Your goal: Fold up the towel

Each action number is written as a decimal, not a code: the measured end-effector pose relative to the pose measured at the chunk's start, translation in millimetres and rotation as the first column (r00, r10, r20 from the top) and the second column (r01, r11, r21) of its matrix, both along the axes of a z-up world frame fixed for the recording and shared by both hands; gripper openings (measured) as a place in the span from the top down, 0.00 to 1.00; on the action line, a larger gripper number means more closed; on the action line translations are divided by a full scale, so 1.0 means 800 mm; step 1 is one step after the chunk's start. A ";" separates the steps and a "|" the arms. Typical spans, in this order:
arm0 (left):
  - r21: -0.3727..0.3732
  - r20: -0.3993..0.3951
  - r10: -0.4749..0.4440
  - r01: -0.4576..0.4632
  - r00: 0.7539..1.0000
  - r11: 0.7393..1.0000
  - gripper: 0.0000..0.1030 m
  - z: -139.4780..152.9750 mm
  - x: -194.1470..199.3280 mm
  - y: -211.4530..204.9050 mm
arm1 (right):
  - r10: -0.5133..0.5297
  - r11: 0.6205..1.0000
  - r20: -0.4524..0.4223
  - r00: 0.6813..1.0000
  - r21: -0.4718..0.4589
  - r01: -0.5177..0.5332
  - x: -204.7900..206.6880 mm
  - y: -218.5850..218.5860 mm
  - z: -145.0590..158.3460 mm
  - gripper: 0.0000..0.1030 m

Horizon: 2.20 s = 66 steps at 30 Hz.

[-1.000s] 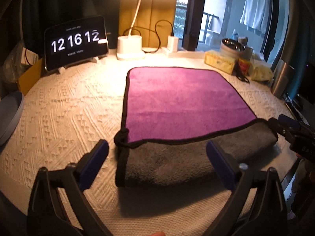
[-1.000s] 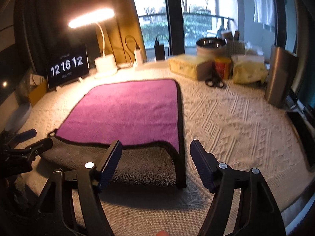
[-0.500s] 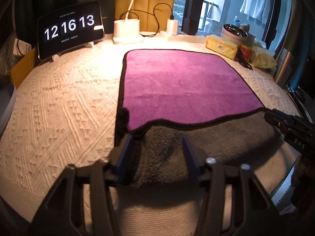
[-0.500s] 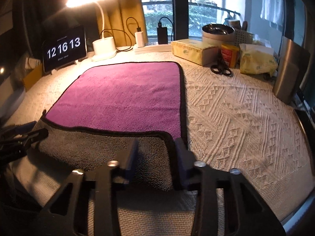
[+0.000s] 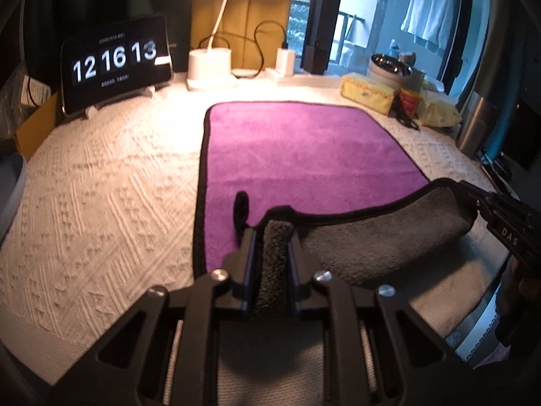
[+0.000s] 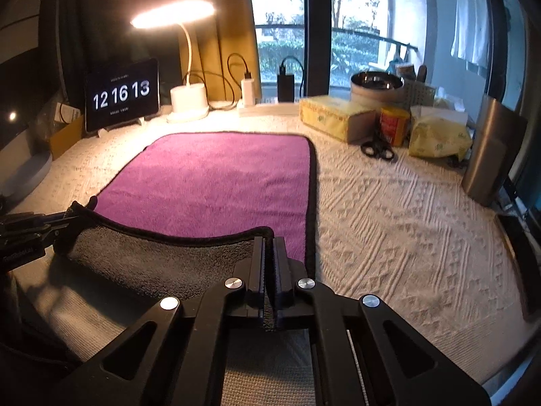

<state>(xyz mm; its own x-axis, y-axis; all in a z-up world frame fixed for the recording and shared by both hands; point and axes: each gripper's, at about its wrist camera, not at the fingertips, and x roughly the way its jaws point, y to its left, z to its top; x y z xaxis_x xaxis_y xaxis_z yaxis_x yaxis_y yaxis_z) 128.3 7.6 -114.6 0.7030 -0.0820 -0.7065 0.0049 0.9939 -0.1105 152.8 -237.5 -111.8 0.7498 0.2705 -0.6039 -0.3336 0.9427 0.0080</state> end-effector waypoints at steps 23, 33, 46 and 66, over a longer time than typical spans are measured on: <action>0.022 0.171 -0.030 0.027 0.985 0.999 0.83 0.068 0.035 0.010 | 0.009 0.999 0.172 0.985 0.044 -0.016 0.027 -0.001 0.068 0.95; 0.024 0.228 -0.037 0.032 0.973 0.999 0.83 0.088 0.058 0.010 | 0.015 0.998 0.233 0.972 0.049 -0.028 0.049 0.006 0.089 0.95; 0.020 0.277 -0.031 0.026 0.960 0.999 0.83 0.104 0.098 0.020 | 0.008 0.999 0.284 0.959 0.048 -0.022 0.086 0.015 0.107 0.95; 0.046 0.301 -0.017 0.004 0.954 0.999 0.83 0.101 0.167 0.037 | 0.011 0.998 0.280 0.960 0.057 -0.029 0.155 0.027 0.103 0.95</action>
